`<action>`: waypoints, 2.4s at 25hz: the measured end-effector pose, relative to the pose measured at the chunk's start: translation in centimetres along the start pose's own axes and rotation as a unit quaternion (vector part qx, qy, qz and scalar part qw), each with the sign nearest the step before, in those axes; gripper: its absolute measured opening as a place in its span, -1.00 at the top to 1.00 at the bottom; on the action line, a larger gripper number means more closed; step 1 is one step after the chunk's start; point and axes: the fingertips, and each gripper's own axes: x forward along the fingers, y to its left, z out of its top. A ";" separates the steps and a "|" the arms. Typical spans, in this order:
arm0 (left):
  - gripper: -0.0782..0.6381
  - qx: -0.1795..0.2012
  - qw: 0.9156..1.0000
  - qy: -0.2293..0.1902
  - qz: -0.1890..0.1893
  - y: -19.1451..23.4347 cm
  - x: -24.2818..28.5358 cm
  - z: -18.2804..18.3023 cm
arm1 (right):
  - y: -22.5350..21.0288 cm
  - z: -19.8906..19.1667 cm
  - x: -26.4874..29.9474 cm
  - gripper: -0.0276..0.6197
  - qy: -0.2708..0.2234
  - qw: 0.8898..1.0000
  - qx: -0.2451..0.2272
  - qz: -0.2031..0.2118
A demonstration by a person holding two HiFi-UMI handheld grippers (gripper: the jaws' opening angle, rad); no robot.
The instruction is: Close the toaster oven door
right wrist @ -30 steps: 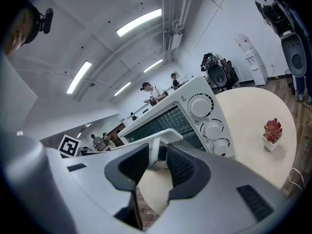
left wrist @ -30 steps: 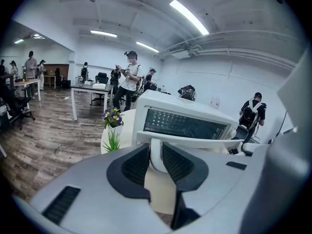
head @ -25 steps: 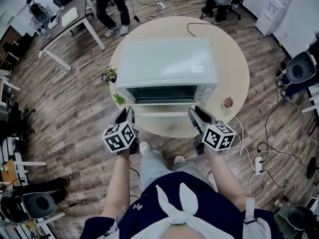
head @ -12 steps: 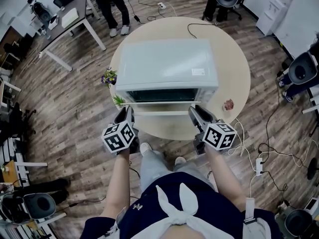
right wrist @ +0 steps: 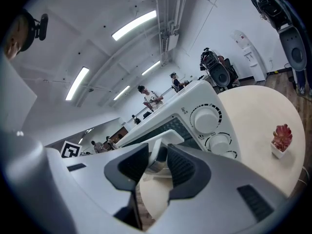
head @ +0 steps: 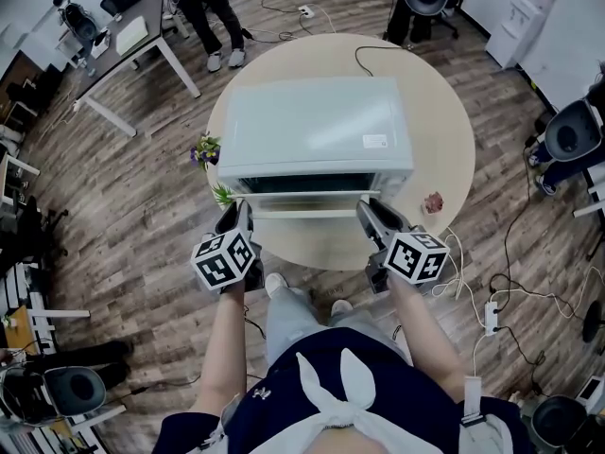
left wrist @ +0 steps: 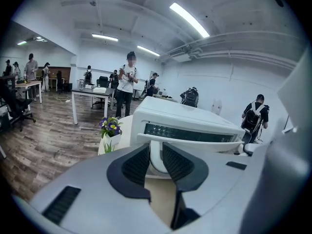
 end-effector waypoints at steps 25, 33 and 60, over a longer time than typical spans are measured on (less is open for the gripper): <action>0.51 -0.002 1.000 -0.008 -0.004 -0.2 1.5 1.6 | -0.5 1.6 1.3 0.52 -0.011 1.000 0.024 -0.009; 0.51 -0.005 1.000 -0.013 -0.007 -0.2 1.9 2.1 | -0.6 2.1 1.7 0.52 -0.018 0.999 0.032 -0.009; 0.51 0.008 0.999 -0.032 -0.024 -0.4 2.6 3.2 | -0.9 3.0 2.5 0.49 -0.019 0.998 0.059 -0.011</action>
